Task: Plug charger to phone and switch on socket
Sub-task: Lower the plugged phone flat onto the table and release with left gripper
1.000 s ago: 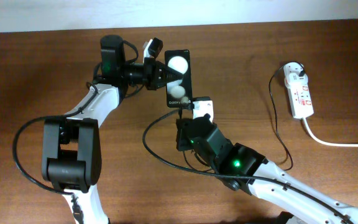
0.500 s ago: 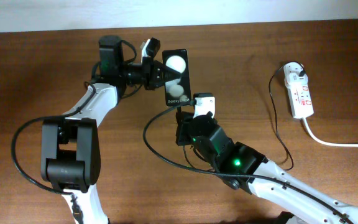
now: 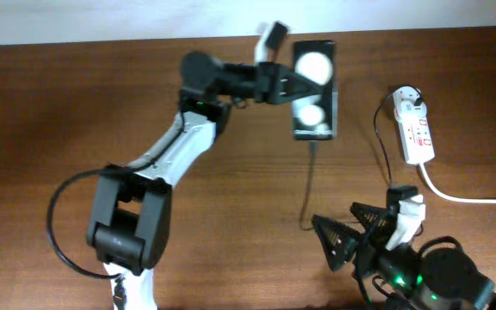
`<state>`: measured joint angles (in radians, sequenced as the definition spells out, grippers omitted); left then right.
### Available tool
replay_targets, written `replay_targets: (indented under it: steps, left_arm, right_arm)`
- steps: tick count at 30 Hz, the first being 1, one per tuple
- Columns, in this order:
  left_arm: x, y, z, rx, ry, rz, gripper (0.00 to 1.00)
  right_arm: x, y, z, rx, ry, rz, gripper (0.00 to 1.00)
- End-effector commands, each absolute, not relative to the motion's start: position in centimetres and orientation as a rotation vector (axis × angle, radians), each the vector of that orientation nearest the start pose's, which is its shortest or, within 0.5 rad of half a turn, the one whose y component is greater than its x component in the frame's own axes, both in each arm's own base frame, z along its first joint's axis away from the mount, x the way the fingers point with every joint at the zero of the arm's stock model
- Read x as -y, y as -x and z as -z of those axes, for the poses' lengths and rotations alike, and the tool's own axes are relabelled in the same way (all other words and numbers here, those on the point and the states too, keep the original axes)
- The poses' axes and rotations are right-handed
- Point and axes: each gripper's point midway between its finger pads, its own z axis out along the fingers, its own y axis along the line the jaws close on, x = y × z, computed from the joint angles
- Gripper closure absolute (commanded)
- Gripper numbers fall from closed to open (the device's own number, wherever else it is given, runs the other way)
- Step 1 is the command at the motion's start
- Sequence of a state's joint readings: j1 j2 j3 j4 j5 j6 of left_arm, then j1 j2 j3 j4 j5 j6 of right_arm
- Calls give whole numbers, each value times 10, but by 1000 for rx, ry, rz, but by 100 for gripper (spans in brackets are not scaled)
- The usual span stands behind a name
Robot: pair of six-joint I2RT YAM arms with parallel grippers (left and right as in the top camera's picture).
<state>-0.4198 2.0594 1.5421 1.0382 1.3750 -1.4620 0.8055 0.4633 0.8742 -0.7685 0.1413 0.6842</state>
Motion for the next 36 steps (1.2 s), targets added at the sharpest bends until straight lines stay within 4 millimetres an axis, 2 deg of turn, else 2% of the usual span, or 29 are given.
replay_targets:
  steps: [1,3,5,6,7,9,11,13,15,17,18,20,23,27,29,32,33,35,36]
  left_arm:
    - [384,-369,-356,-1727,-840,2042,100]
    - [389,-409,-316,-1885,-611,1872,100]
    - [377,-439,-251,-2124,-426,1571,100]
    - [367,-442,-221,-2222,-417,1422,100]
    - [358,-438,-202,-2278,-474,1329,100]
    - [335,-429,-175,-2384,-537,1247,100]
    - [305,-435,-161,-2439,-520,1217,100]
    - [287,-441,-142,-2477,-477,1285,100]
    - [283,-440,-123,-2479,-498,1385,100]
    - [280,-436,-85,-2511,-478,1542,100]
    - [282,-432,-75,-2516,-477,1598,100]
    - [282,-431,-52,-2548,-455,1618,100]
    - [285,-436,-37,-2532,-472,1600,100]
    - [283,-428,3,-2617,-417,1619,100]
    - [272,-429,29,-2729,-370,1451,99]
    - [262,-429,42,-2804,-338,1325,93]
    - [258,-428,47,-2837,-324,1275,85]
    - [257,-428,49,-2844,-324,1261,82]
    - [256,-428,50,-2847,-322,1249,71]
  right_arm:
    - [-127,-160,-308,-1972,4,-860,1]
    - [-123,-156,-313,-1945,0,-876,1]
    - [-117,-155,-307,-1962,-13,-842,1]
    - [-114,-155,-301,-1985,-18,-815,1]
    - [-112,-154,-296,-2007,-16,-799,1]
    - [-108,-153,-288,-2035,-20,-765,1]
    - [-100,-155,-280,-2056,-42,-704,1]
    - [-96,-151,-269,-2105,-33,-669,1]
    - [-94,-149,-264,-2127,-29,-653,1]
    - [-94,-149,-263,-2131,-28,-650,1]
    - [-94,-149,-263,-2131,-28,-650,1]
    - [-94,-149,-263,-2131,-28,-650,1]
    - [-94,-149,-263,-2131,-28,-650,1]
    - [-94,-149,-263,-2131,-28,-650,1]
    - [-94,-149,-263,-2131,-28,-650,1]
    - [-94,-149,-263,-2131,-28,-650,1]
    - [-94,-149,-263,-2131,-28,-650,1]
    - [-94,-149,-263,-2131,-28,-650,1]
    - [-94,-149,-263,-2131,-28,-650,1]
